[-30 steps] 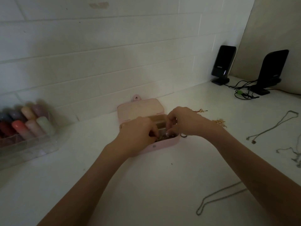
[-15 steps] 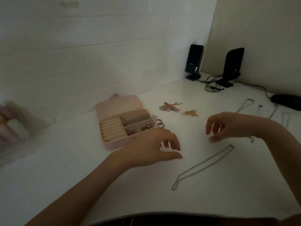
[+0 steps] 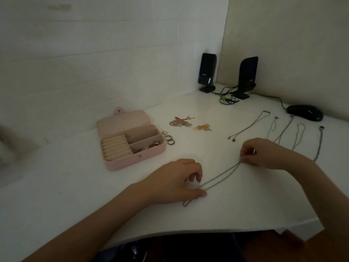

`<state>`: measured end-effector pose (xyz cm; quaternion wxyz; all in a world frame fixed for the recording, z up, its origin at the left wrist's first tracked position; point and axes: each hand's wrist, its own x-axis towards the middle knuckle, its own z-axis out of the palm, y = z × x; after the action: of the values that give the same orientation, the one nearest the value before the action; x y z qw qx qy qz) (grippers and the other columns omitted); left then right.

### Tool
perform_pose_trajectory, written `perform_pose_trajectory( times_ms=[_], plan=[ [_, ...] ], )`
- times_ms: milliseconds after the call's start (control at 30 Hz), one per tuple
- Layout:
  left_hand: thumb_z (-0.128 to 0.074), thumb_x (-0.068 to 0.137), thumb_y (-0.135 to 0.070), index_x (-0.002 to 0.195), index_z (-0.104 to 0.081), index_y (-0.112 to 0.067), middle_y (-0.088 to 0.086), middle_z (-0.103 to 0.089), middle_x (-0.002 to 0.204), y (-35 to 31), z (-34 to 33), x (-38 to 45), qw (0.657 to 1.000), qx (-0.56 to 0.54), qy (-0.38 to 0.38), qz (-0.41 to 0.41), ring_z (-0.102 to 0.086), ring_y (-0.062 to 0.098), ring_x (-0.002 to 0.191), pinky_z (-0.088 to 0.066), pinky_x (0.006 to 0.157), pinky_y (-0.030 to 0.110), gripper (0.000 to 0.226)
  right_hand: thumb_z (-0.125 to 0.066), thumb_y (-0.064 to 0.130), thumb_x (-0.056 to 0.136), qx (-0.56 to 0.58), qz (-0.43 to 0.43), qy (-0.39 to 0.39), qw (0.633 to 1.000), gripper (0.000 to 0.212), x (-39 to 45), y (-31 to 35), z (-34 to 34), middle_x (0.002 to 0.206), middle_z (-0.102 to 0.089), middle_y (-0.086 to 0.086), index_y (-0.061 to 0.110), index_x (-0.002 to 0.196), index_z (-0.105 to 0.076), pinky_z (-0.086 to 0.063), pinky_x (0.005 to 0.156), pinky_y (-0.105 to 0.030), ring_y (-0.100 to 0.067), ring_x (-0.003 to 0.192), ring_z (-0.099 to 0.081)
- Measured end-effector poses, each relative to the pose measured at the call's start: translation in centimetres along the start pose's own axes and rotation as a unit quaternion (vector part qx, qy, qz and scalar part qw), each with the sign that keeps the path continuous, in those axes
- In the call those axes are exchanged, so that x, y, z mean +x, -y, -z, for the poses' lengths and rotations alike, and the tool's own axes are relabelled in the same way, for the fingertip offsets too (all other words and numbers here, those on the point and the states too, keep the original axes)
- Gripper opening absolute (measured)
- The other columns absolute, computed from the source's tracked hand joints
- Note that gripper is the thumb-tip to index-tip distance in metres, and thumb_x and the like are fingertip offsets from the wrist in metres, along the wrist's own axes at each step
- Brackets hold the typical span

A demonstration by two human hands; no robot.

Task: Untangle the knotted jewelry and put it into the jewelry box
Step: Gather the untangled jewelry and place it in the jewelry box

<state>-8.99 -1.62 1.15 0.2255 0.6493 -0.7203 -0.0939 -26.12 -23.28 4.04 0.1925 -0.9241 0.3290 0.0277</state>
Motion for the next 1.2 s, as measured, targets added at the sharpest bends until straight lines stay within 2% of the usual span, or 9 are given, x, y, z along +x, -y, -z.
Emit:
perform_pose_trajectory(
  times_ms=[100, 267, 333, 467, 633, 833, 1000, 1100, 1200],
  plan=[
    [-0.067, 0.085, -0.041, 0.103, -0.056, -0.022, -0.012, -0.048, 0.089, 0.1, -0.1, 0.0, 1.000, -0.015, 0.006, 0.010, -0.043, 0.004, 0.081, -0.045, 0.078, 0.032, 0.028, -0.061, 0.021, 0.092, -0.002, 0.012, -0.013, 1.000, 0.015, 0.1, -0.1, -0.4, 0.086, -0.052, 0.011, 0.024, 0.080, -0.053, -0.037, 0.066, -0.017, -0.007, 0.078, -0.049],
    [-0.066, 0.086, -0.034, 0.114, -0.054, -0.023, -0.012, -0.050, 0.097, 0.5, -0.2, 0.1, 1.000, -0.019, -0.011, 0.015, -0.043, 0.004, 0.088, -0.041, 0.082, 0.024, 0.033, -0.057, 0.018, 0.094, 0.009, 0.016, -0.062, 0.998, 0.007, 0.8, 0.4, -1.2, 0.096, -0.053, 0.001, 0.018, 0.089, -0.053, -0.037, 0.075, -0.024, -0.015, 0.087, -0.049],
    [-0.066, 0.086, -0.032, 0.114, -0.055, -0.023, -0.012, -0.050, 0.099, 0.7, -0.3, 0.1, 0.999, -0.022, -0.019, 0.016, -0.043, 0.004, 0.089, -0.040, 0.083, 0.021, 0.031, -0.061, 0.021, 0.092, 0.048, 0.024, -0.069, 0.996, 0.008, 0.8, 0.4, -1.1, 0.100, -0.053, 0.003, 0.022, 0.092, -0.054, -0.039, 0.072, -0.023, -0.013, 0.086, -0.051],
    [-0.061, 0.089, -0.023, 0.114, -0.055, -0.022, -0.013, -0.047, 0.098, 1.0, -0.4, 0.3, 0.999, -0.007, -0.026, 0.022, -0.038, 0.001, 0.088, -0.036, 0.080, 0.018, 0.026, -0.073, 0.032, 0.082, 0.056, 0.030, 0.000, 0.998, 0.024, 0.5, -0.1, -0.7, 0.100, -0.051, 0.011, 0.032, 0.097, -0.054, -0.042, 0.071, -0.020, -0.008, 0.086, -0.052],
    [-0.057, 0.092, -0.018, 0.113, -0.057, -0.020, -0.012, -0.049, 0.099, 2.0, 0.0, 0.3, 0.998, 0.015, -0.048, 0.032, -0.042, 0.004, 0.091, -0.036, 0.081, 0.019, 0.021, -0.065, 0.029, 0.089, 0.036, 0.054, -0.088, 0.994, 0.017, 1.2, 0.4, -1.9, 0.084, -0.051, 0.007, 0.029, 0.078, -0.052, -0.035, 0.061, -0.017, -0.004, 0.071, -0.045],
    [-0.058, 0.093, -0.017, 0.104, -0.061, -0.017, -0.010, -0.050, 0.095, 4.3, 1.7, -0.5, 0.995, 0.046, -0.059, 0.059, -0.047, 0.003, 0.085, -0.035, 0.077, 0.009, 0.011, -0.059, 0.031, 0.092, 0.032, 0.081, -0.117, 0.989, 0.009, 2.4, 1.2, -2.7, 0.084, -0.050, 0.007, 0.024, 0.089, -0.054, -0.035, 0.062, -0.021, -0.005, 0.070, -0.044],
    [-0.059, 0.090, -0.009, 0.087, -0.058, -0.019, -0.010, -0.052, 0.085, 5.5, 2.8, -0.8, 0.994, 0.056, -0.041, 0.084, -0.049, 0.008, 0.081, -0.042, 0.076, 0.025, 0.011, -0.068, 0.027, 0.087, 0.095, 0.097, -0.075, 0.988, 0.010, 2.6, 1.1, -1.9, 0.084, -0.053, 0.007, 0.027, 0.091, -0.058, -0.036, 0.060, -0.011, -0.004, 0.070, -0.046],
    [-0.057, 0.089, -0.006, 0.087, -0.059, -0.014, -0.009, -0.053, 0.087, 5.6, 3.0, -0.8, 0.992, 0.082, -0.040, 0.086, -0.050, 0.009, 0.081, -0.042, 0.076, 0.026, 0.009, -0.065, 0.024, 0.089, 0.075, 0.096, -0.088, 0.989, 0.011, 3.2, 1.2, -2.2, 0.089, -0.055, 0.005, 0.029, 0.082, -0.057, -0.035, 0.065, -0.012, -0.005, 0.076, -0.047],
    [-0.055, 0.089, -0.007, 0.089, -0.058, -0.015, -0.008, -0.054, 0.090, 5.7, 3.3, -1.0, 0.990, 0.099, -0.030, 0.101, -0.050, 0.010, 0.082, -0.042, 0.077, 0.026, 0.008, -0.060, 0.022, 0.092, 0.036, 0.105, -0.094, 0.989, 0.009, 3.6, 1.6, -2.5, 0.092, -0.049, 0.006, 0.024, 0.086, -0.054, -0.034, 0.066, -0.013, -0.005, 0.078, -0.045]
  ],
)
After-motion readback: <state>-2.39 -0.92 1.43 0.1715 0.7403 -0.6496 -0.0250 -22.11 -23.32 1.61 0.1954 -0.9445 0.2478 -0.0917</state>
